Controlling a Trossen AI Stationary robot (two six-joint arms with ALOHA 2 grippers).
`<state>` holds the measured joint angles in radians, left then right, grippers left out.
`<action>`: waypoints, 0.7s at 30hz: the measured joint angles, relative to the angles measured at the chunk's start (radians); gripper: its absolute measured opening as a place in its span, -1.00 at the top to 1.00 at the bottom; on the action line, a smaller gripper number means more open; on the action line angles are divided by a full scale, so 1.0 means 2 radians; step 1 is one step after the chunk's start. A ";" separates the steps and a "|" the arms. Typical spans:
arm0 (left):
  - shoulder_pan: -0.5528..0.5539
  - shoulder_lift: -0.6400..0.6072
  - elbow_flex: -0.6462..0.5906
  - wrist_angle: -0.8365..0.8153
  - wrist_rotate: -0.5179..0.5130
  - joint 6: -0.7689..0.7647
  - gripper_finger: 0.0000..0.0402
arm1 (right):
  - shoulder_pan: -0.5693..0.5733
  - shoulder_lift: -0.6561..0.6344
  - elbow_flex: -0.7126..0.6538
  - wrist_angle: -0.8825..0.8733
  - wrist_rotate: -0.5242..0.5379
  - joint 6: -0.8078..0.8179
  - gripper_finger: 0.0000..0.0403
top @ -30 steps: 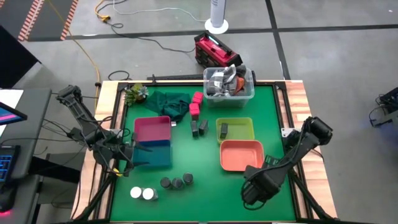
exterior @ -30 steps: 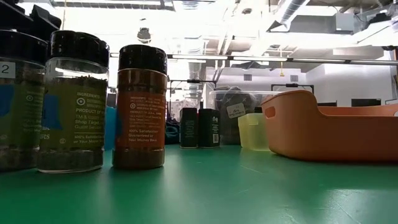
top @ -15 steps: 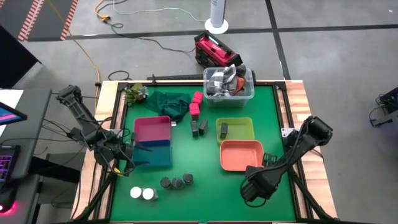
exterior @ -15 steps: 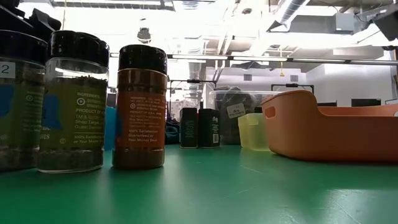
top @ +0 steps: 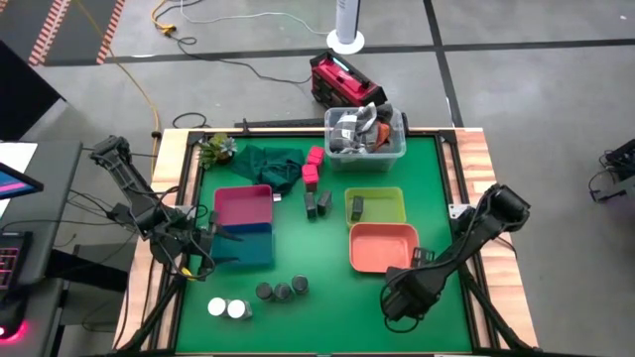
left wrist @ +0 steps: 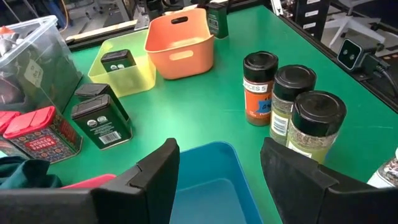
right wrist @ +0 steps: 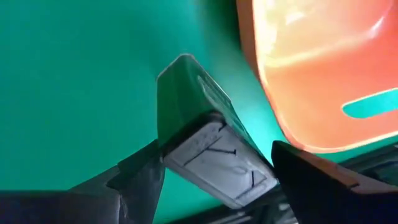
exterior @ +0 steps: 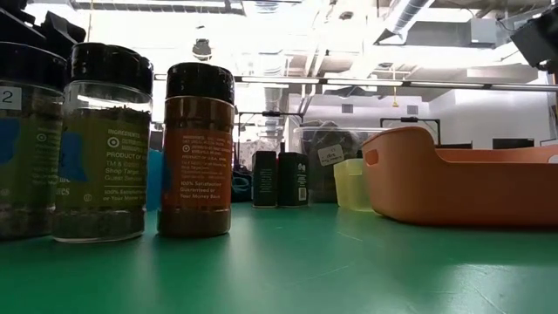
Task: Sort spices by type
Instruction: Put the black spice can into the yellow bin
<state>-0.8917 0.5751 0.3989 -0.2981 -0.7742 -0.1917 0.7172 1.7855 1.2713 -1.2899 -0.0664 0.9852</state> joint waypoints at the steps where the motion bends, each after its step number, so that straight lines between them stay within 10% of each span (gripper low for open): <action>1: 0.000 0.000 0.000 0.000 0.000 0.000 -0.07 | 0.000 0.000 0.000 0.006 -0.001 0.008 -0.58; 21: 0.000 0.000 0.000 -0.018 0.006 -0.075 -0.07 | -0.019 0.000 0.000 0.102 -0.033 0.087 -0.36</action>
<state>-0.8913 0.5758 0.3988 -0.3332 -0.7620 -0.3415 0.6792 1.7855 1.2720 -1.0856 -0.1324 1.1589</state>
